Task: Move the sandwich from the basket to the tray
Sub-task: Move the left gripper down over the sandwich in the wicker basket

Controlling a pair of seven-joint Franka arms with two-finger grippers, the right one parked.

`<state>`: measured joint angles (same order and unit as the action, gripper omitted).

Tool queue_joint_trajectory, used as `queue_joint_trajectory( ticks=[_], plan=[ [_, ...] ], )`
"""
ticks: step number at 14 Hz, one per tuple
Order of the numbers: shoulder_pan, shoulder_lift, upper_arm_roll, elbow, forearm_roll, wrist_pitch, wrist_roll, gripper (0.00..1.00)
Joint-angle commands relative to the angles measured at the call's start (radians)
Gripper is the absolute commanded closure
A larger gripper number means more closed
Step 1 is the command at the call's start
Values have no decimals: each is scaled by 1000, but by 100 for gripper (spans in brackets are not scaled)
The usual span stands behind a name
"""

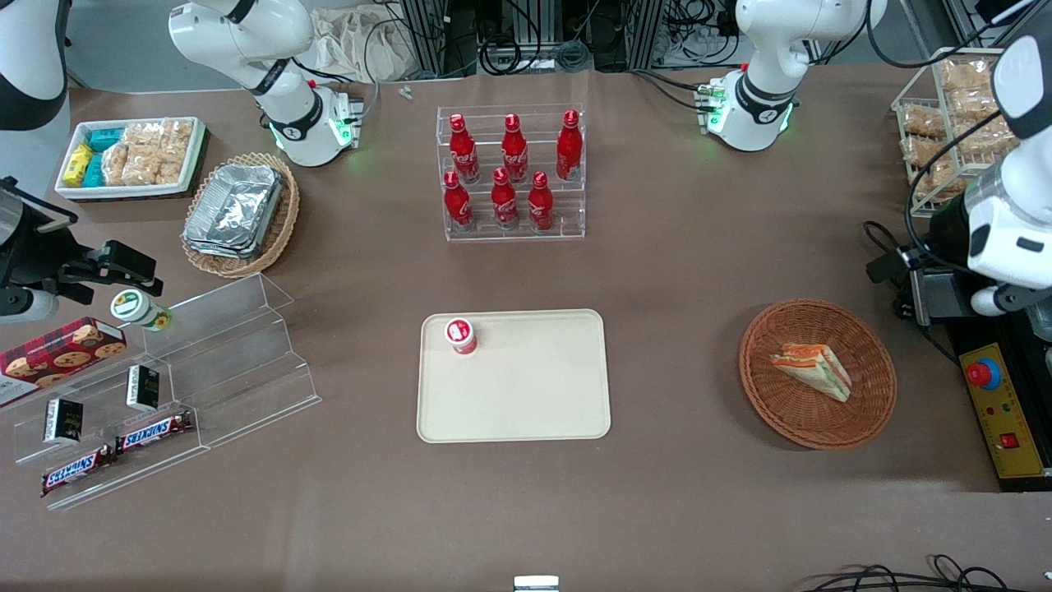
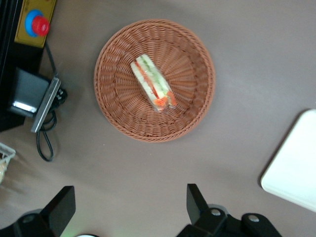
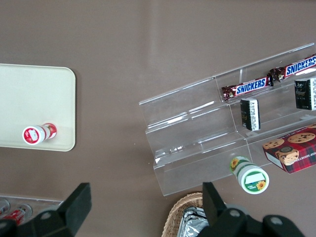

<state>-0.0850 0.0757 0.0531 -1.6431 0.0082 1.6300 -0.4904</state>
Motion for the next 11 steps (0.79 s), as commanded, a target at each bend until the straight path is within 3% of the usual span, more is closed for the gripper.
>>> queue_joint_trajectory(
  ticks=[1, 6, 11],
  plan=[
    [17, 59, 8, 9, -22, 4, -100, 0],
    [44, 191, 8, -1, -24, 115, -304, 0],
    [44, 242, 8, -132, -51, 348, -408, 0]
  ],
)
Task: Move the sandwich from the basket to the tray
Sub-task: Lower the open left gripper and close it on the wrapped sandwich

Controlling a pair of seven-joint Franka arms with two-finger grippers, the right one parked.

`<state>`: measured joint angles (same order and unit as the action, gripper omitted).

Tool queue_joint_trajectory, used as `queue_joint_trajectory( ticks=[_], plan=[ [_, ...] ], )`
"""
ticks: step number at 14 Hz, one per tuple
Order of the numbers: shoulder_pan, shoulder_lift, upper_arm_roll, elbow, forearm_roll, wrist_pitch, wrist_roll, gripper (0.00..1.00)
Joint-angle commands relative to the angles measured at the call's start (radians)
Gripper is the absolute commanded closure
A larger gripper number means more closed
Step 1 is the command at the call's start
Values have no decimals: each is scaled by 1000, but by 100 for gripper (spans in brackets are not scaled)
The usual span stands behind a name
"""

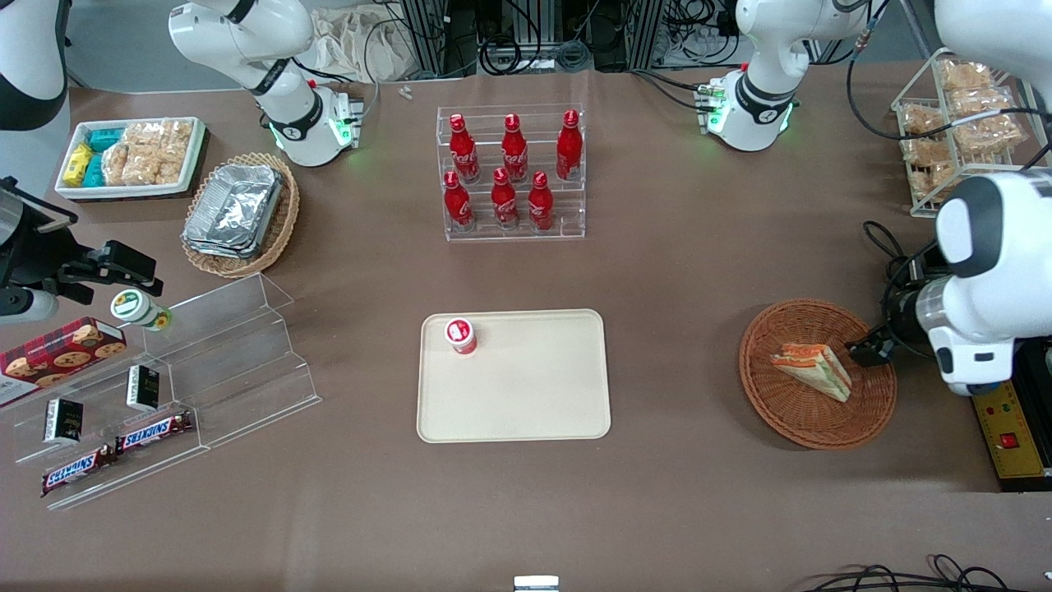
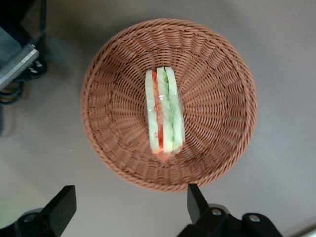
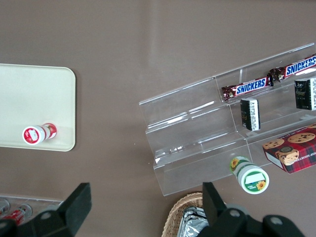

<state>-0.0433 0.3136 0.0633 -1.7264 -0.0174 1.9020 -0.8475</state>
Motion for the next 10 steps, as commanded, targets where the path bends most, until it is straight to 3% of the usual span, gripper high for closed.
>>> queue_joint_trajectory(
  ticks=[1, 10],
  plan=[
    [2, 28, -2, -50, -45, 113, -61, 0],
    [2, 168, -2, -116, -50, 350, -67, 0]
  ],
)
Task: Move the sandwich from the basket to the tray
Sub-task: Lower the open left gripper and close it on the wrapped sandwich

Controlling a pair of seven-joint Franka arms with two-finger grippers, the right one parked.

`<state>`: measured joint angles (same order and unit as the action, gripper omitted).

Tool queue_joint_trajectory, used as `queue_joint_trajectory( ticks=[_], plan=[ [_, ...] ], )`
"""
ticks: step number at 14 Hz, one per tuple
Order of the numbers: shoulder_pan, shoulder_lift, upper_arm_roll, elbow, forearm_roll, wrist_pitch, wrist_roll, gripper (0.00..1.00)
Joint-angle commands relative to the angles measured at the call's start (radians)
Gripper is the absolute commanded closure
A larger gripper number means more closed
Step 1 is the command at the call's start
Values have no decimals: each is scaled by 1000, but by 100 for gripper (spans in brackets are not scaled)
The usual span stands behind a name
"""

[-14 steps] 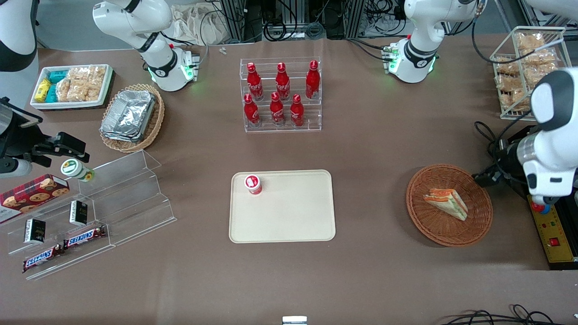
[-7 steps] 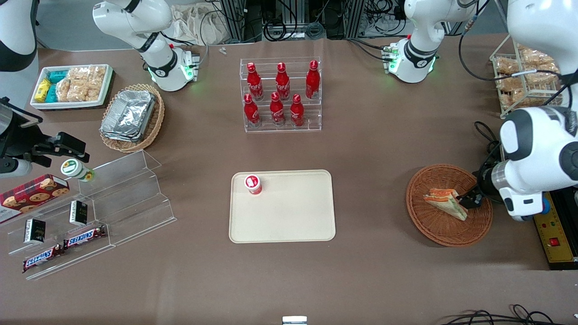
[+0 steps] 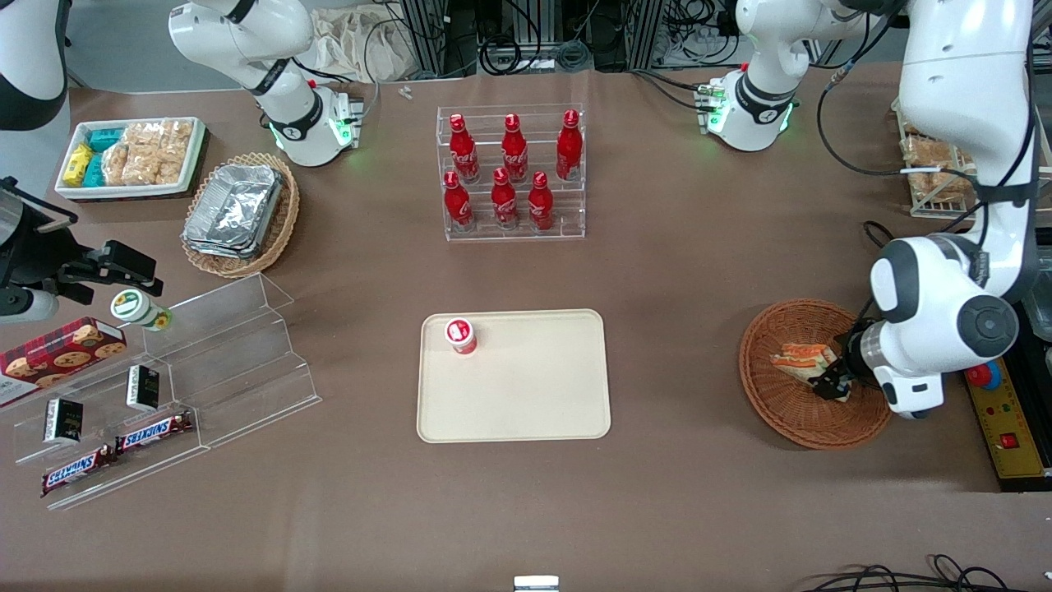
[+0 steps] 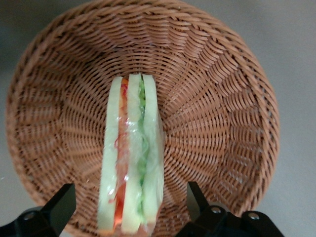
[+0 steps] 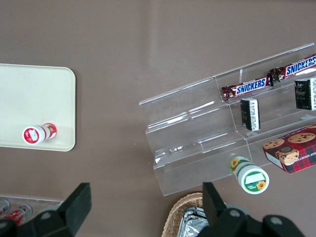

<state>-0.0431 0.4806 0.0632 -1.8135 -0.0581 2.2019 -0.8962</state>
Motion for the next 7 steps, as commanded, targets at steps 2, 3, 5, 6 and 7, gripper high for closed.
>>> queue_joint_trajectory(
  ticks=[2, 3, 5, 6, 7],
  plan=[
    [2, 19, -2, -30, -9, 53, -18, 0],
    [0, 26, -2, -32, -5, 53, -20, 9],
    [0, 27, -2, -32, -2, 53, -18, 67],
    [0, 27, -2, -32, -2, 50, -18, 82],
    [0, 23, -2, -29, -2, 45, -15, 88]
  ],
)
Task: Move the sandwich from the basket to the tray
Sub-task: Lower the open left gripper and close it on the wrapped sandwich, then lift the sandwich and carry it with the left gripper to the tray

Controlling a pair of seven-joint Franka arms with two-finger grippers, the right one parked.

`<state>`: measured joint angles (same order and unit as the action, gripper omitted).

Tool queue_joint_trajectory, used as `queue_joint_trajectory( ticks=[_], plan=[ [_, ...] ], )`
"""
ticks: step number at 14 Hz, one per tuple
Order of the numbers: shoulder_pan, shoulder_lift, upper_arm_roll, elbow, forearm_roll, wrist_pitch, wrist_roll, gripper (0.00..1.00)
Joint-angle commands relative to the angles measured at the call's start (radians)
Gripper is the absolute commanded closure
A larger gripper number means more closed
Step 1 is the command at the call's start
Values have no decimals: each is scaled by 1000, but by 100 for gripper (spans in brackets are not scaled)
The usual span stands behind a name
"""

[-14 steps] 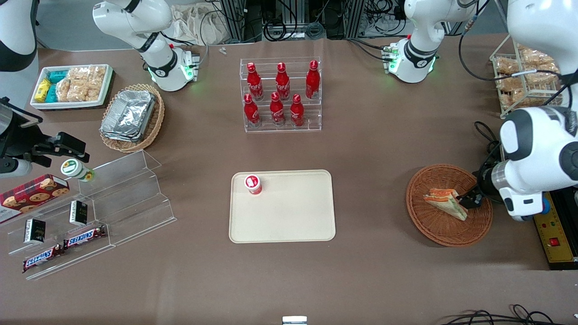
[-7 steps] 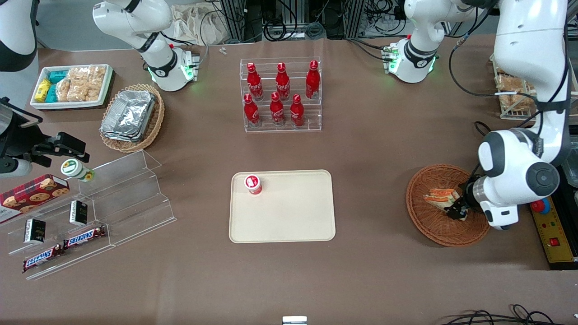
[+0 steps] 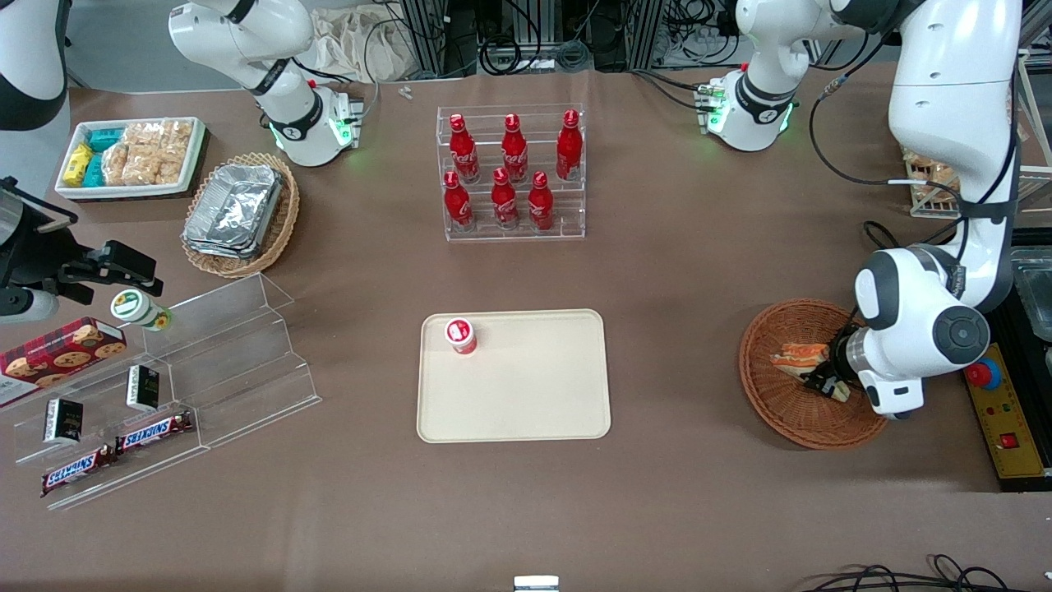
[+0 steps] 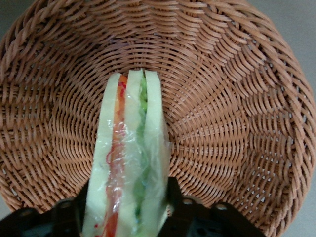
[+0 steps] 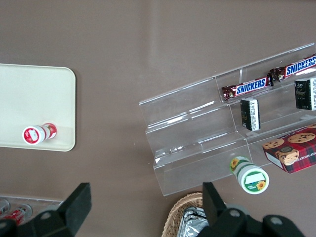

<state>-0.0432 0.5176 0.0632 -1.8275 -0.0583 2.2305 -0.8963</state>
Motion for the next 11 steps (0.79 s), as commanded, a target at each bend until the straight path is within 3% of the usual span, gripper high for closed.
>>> queue_joint_trajectory(
  ticks=[1, 4, 8, 11],
  plan=[
    [0, -28, -2, -13, -2, 12, -3, 89],
    [0, -125, -2, 36, 8, -145, 39, 94],
    [-14, -192, -20, 187, -2, -405, 223, 100],
    [-26, -222, -127, 218, 5, -426, 400, 100]
  ],
)
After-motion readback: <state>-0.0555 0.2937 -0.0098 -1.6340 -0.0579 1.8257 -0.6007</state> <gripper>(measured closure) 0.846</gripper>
